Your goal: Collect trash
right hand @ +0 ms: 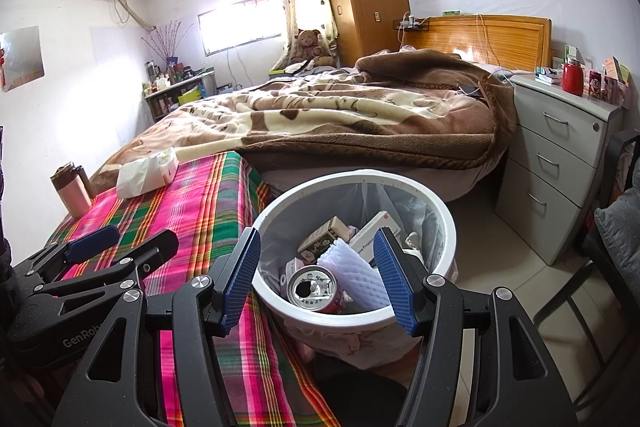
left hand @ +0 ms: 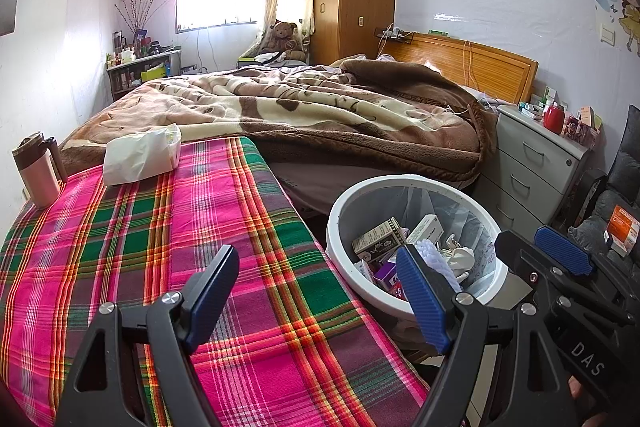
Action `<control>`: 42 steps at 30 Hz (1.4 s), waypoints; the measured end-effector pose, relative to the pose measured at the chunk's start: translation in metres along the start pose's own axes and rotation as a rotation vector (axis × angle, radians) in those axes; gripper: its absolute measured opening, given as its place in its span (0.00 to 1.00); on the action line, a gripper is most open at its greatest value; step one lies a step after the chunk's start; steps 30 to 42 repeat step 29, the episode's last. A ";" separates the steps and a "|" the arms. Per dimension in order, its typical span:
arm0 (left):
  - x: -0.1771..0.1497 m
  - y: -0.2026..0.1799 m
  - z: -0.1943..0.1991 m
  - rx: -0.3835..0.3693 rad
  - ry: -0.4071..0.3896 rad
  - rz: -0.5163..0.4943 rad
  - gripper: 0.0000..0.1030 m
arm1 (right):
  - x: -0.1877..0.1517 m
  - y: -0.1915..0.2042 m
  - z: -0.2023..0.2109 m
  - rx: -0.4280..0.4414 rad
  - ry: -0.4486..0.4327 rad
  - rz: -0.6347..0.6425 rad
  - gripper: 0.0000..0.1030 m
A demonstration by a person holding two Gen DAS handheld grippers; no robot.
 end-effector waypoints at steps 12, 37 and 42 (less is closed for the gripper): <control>0.000 0.001 0.000 0.001 0.000 0.002 0.80 | -0.001 0.003 0.000 -0.001 0.002 -0.001 0.59; -0.004 0.001 -0.001 0.005 0.003 0.009 0.80 | -0.002 0.005 -0.001 0.000 0.007 -0.001 0.59; -0.004 0.001 -0.001 0.005 0.003 0.009 0.80 | -0.002 0.005 -0.001 0.000 0.007 -0.001 0.59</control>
Point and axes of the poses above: each gripper's, at about its wrist camera, not at the fingertips, and z roughly against the way its jaws point, y to its left, x to its top, the point moved 3 cm from there along -z, roughly the way its jaws point, and after that the axes turned 2 degrees about y, right-handed, at the moved point
